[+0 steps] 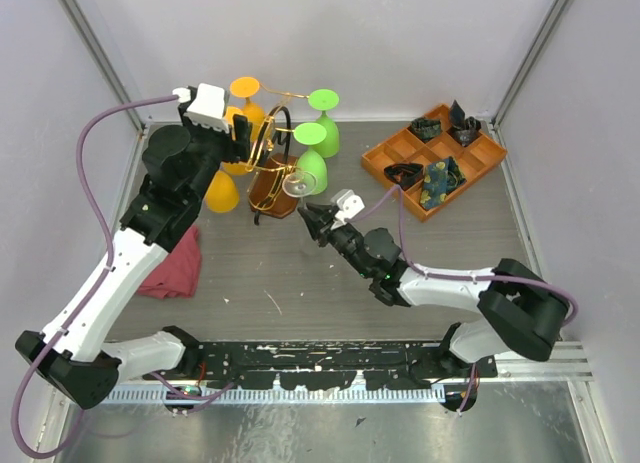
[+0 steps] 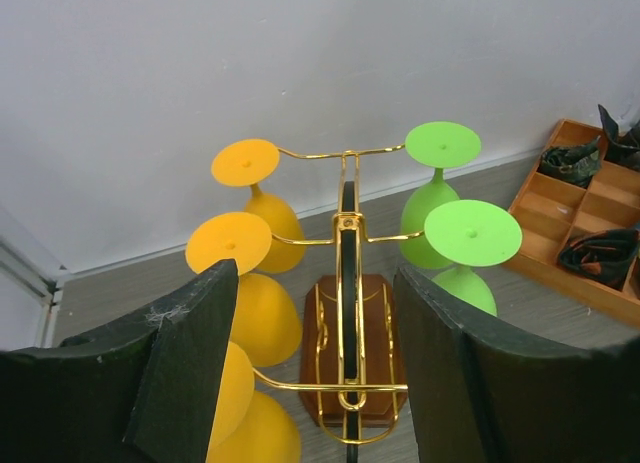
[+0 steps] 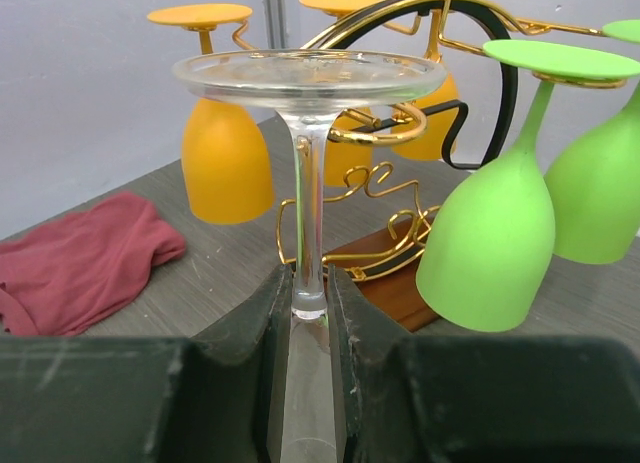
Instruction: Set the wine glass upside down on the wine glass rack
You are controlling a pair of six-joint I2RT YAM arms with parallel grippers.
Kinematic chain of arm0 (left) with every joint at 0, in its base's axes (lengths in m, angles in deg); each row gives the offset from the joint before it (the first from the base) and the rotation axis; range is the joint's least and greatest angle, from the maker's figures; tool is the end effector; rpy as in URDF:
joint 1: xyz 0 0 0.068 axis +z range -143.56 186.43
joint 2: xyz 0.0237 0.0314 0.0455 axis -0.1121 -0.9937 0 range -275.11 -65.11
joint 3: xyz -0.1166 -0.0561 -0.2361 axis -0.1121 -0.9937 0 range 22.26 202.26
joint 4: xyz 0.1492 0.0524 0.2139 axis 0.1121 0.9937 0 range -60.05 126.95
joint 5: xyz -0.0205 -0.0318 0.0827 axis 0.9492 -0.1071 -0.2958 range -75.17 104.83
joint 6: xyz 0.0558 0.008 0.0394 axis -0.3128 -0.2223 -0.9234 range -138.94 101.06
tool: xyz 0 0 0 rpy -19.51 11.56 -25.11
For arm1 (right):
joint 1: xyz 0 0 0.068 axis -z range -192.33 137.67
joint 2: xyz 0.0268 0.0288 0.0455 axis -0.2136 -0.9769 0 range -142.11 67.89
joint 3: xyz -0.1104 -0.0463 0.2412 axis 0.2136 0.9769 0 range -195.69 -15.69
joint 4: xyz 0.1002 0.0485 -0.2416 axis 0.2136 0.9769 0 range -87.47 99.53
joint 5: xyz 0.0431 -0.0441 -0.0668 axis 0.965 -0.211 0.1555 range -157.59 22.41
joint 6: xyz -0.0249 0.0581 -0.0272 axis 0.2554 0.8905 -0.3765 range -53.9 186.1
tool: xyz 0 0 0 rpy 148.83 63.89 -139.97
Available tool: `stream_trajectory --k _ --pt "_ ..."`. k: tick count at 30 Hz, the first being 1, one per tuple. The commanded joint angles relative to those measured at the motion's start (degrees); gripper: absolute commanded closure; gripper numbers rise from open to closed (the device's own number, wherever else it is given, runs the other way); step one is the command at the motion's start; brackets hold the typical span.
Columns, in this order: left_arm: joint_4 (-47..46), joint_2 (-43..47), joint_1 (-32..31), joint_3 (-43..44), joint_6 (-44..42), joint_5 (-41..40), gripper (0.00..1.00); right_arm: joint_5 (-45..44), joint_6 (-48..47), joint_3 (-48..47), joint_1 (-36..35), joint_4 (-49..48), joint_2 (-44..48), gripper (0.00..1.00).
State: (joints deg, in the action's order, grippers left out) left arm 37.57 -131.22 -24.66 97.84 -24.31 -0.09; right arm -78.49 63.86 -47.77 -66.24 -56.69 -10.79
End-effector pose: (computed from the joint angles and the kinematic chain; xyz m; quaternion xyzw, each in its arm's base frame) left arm 0.2462 -0.1319 0.4559 0.1273 0.6843 -0.0705 0.7146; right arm 0.1910 0.2441 0.2565 -0.2275 0.5840 0.2851 0.7252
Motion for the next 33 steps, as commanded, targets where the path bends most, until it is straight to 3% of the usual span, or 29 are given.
stream_trajectory --k 1,12,33 --pt "0.0 1.5 1.1 -1.3 -1.8 -1.4 0.30 0.6 -1.2 -6.0 -0.3 -10.0 -3.0 0.99" --pt "0.2 2.5 3.6 -3.0 -1.8 -1.9 0.30 3.7 -0.2 -12.9 -0.3 -11.4 -11.5 0.99" --pt "-1.7 1.1 6.0 -3.3 -1.4 -0.9 0.29 -6.3 1.7 -18.0 2.1 -11.7 -18.3 0.99"
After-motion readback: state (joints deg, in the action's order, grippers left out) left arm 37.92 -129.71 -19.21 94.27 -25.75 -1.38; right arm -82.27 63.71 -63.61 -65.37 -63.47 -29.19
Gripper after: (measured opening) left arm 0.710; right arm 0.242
